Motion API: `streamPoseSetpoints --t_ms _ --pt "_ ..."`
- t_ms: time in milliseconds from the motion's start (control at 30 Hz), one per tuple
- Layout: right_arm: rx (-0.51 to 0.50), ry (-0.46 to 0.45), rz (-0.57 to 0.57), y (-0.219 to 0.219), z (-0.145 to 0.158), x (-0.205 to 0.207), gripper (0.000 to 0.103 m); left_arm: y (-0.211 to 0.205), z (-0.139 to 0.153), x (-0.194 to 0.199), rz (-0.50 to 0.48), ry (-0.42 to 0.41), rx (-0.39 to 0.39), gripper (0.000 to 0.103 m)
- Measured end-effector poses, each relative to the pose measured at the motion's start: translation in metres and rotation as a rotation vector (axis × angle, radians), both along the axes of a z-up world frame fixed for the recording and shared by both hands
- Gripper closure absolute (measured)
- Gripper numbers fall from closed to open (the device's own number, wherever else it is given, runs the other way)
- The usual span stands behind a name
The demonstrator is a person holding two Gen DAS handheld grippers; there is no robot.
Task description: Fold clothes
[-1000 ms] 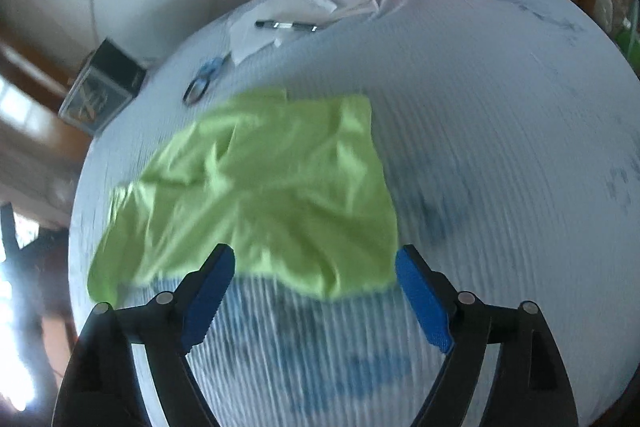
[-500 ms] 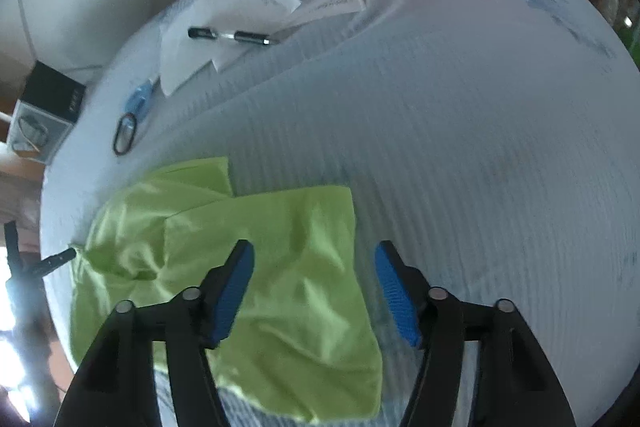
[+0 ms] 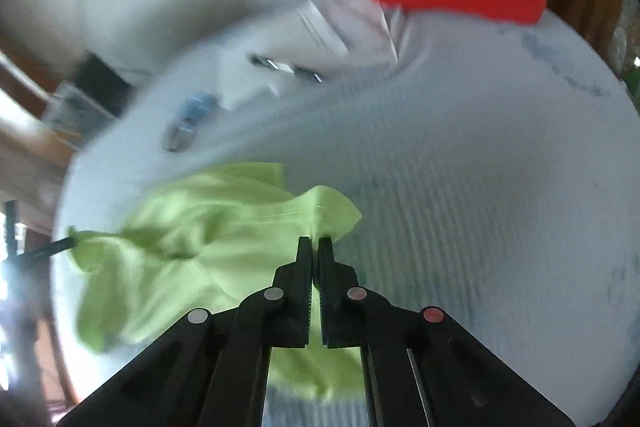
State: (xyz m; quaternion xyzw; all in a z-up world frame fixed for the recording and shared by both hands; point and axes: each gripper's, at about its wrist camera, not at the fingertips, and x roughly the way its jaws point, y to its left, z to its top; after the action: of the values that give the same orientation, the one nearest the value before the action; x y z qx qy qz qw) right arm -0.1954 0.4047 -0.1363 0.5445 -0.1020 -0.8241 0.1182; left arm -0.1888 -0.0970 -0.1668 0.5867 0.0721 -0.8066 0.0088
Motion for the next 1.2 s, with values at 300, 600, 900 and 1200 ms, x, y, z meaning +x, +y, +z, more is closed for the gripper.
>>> streamPoseSetpoints --t_ms 300,600,900,1200 --pt "-0.144 0.067 0.052 0.062 0.05 0.141 0.1 0.008 0.053 0.13 -0.021 0.101 0.006 0.098" --pt "-0.12 -0.141 0.205 0.082 0.003 0.233 0.1 0.033 -0.007 0.257 -0.001 -0.077 -0.052 0.098" --pt "-0.05 -0.161 0.154 0.102 -0.008 0.234 0.08 0.014 -0.027 0.258 0.121 -0.16 0.085 0.089" --pt "-0.058 -0.064 0.112 0.056 0.014 0.141 0.044 -0.031 0.011 0.16 0.19 -0.009 0.025 0.03"
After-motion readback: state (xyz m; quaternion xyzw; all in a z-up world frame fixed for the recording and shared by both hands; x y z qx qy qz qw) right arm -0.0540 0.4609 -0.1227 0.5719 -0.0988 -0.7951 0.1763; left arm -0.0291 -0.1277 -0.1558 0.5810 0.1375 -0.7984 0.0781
